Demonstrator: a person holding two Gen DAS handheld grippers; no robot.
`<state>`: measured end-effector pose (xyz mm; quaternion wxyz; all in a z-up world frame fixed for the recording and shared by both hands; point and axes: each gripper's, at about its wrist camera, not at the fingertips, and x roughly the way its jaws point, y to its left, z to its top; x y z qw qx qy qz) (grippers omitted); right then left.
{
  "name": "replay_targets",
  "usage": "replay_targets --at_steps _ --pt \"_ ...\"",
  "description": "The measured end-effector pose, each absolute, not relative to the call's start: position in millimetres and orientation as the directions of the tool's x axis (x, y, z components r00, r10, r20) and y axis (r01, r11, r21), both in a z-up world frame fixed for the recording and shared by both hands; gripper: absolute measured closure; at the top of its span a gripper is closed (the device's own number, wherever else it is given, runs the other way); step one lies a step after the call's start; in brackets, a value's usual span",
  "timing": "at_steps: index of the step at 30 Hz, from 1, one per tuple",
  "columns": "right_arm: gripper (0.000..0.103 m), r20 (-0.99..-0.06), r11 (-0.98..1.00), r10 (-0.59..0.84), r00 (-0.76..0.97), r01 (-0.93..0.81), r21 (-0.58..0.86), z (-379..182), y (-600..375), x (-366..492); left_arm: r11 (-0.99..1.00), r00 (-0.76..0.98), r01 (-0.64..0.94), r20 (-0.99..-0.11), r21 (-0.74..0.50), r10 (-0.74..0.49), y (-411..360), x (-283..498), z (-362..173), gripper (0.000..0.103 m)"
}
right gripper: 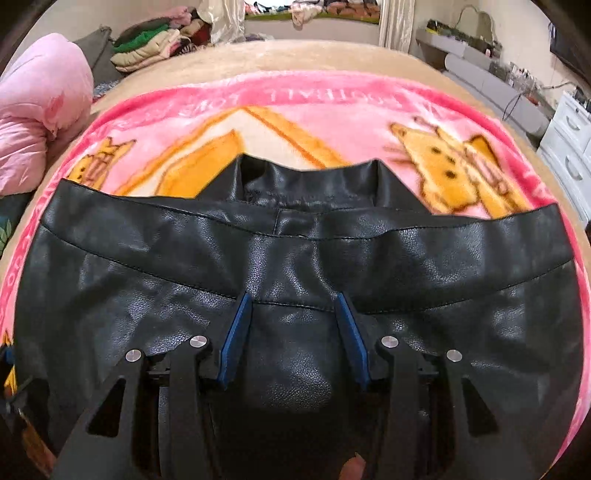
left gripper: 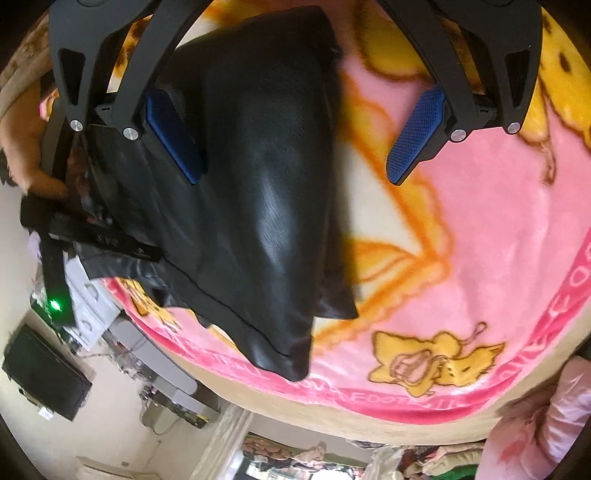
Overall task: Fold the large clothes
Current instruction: 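Move both grippers to the collar edge of the folded jacket, then grasp the jacket edge with the left gripper while the right gripper grasps beside it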
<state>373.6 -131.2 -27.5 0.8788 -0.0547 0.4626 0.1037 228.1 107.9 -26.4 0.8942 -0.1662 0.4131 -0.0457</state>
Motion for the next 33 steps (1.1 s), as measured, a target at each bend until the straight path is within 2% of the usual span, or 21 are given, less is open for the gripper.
replay_targets --at_steps 3,5,7,11,14,17,23,28,33 --pt "0.05 -0.787 0.958 0.213 0.579 -0.281 0.053 -9.1 -131.5 348.4 0.944 0.67 -0.064 -0.715 -0.324 -0.2 114.2 227.0 -19.8 0.009" --pt "0.03 -0.755 0.937 0.274 0.596 -0.343 0.07 2.1 -124.4 322.2 0.944 0.676 -0.072 -0.711 -0.322 -0.191 117.9 226.2 -16.1 0.009" --pt "0.028 -0.728 0.91 0.315 0.609 -0.411 0.05 9.0 -113.1 294.5 0.943 0.672 -0.079 -0.716 -0.325 -0.19 121.7 227.7 -15.0 0.01" --pt "0.014 -0.695 0.848 0.38 0.61 -0.531 -0.002 11.4 -89.9 241.9 0.942 0.663 -0.105 -0.729 -0.318 -0.172 129.2 229.6 -14.1 0.009" --pt "0.011 -0.669 0.803 0.385 0.636 -0.588 -0.097 7.0 -71.3 206.3 0.943 0.661 -0.109 -0.731 -0.316 -0.169 134.1 231.7 -13.9 0.009" --pt "0.01 -0.643 0.724 0.358 0.677 -0.636 -0.267 -6.8 -42.1 173.2 0.94 0.659 -0.117 -0.733 -0.321 -0.168 137.8 231.7 -14.4 0.009" --pt "0.01 -0.629 0.577 0.237 0.74 -0.629 -0.522 -48.4 10.2 155.2 0.935 0.652 -0.113 -0.735 -0.337 -0.186 141.1 234.0 -13.9 0.009" --pt "0.012 -0.615 0.573 0.203 0.762 -0.602 -0.556 -58.0 23.3 171.0 0.902 0.636 -0.117 -0.729 -0.415 -0.253 154.7 258.1 -7.2 0.009" --pt "0.024 -0.578 0.549 0.194 0.793 -0.576 -0.606 -60.3 29.4 177.7 0.872 0.581 -0.117 -0.745 -0.475 -0.328 154.1 278.2 -21.0 0.01"
